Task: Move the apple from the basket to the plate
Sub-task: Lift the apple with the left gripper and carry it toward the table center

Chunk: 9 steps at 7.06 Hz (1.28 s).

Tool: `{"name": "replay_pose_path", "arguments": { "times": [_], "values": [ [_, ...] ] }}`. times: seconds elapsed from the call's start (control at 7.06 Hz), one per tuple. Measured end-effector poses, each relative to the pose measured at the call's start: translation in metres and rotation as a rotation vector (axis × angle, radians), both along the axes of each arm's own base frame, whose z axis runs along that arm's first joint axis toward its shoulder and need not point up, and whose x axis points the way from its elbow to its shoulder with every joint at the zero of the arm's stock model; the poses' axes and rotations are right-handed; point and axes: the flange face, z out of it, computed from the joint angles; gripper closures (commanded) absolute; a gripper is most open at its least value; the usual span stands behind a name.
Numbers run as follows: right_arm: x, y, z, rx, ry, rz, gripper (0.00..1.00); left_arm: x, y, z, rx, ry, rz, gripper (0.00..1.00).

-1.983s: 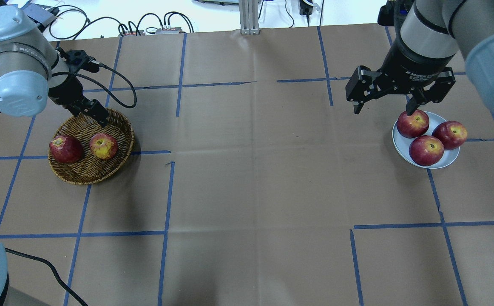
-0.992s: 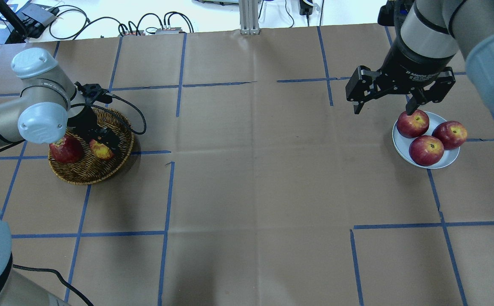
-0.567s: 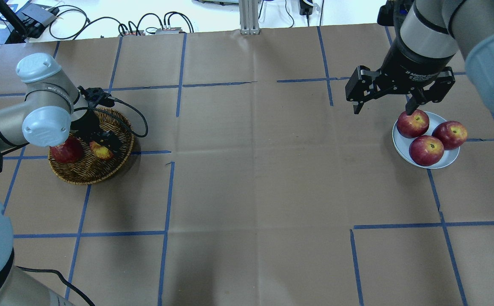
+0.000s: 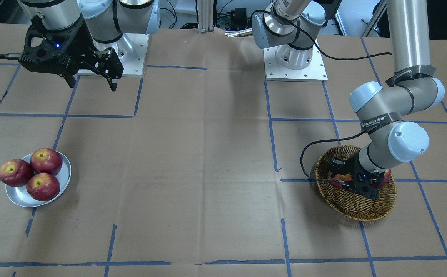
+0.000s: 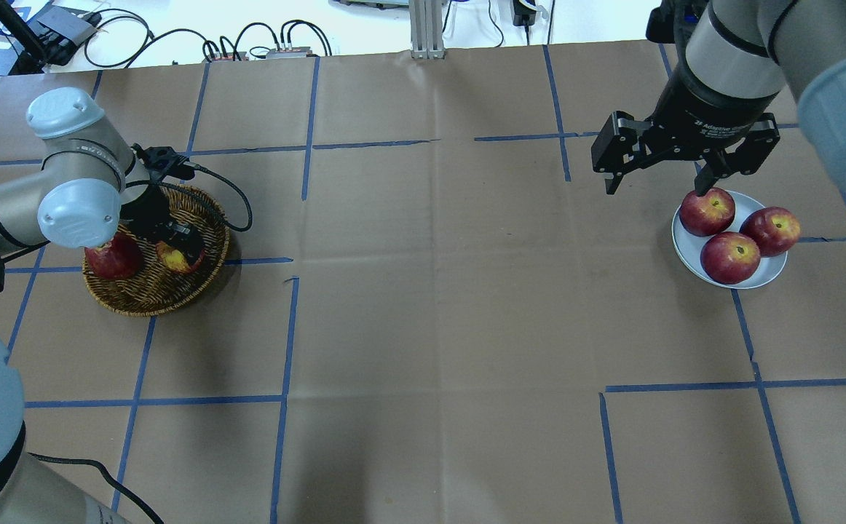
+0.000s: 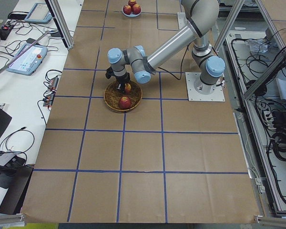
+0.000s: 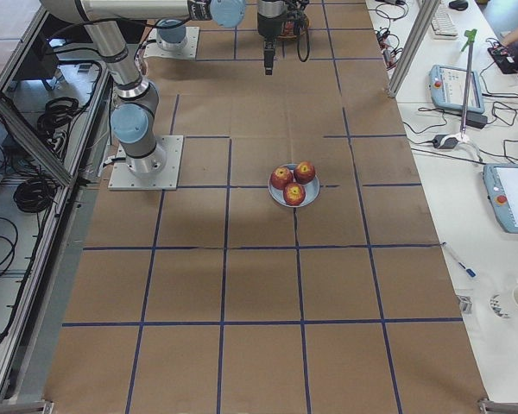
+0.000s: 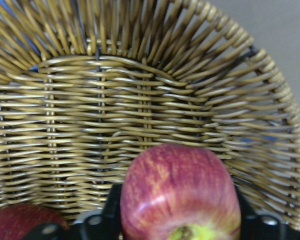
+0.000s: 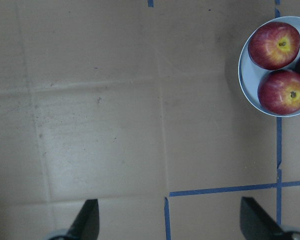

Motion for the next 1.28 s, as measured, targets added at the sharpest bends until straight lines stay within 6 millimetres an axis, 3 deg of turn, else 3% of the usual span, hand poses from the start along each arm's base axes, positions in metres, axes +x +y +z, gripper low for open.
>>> {"name": "replay_pose_path", "arguments": {
  "times": [0.28,0.42,0.57,0.85,0.99,1.28],
  "values": [
    [0.000,0.000,0.000,0.000,0.000,0.000,0.00,-0.013,-0.015,0.035,-0.056,-0.024,0.048,0.61],
    [0.000,0.000,0.000,-0.001,-0.001,0.000,0.00,-0.042,-0.025,0.059,-0.075,-0.035,0.087,0.61],
    [0.000,0.000,0.000,-0.001,-0.002,0.000,0.00,-0.086,-0.031,0.081,-0.081,-0.043,0.123,0.60],
    [0.000,0.000,0.000,0.000,-0.002,-0.001,0.00,-0.189,-0.031,0.104,-0.090,-0.056,0.225,0.60],
    [0.000,0.000,0.000,0.000,-0.002,-0.001,0.00,-0.237,-0.026,0.103,-0.095,-0.060,0.283,0.60],
    [0.000,0.000,0.000,-0.001,-0.002,-0.001,0.00,-0.336,-0.017,0.083,-0.094,-0.069,0.355,0.60]
  ]
}}
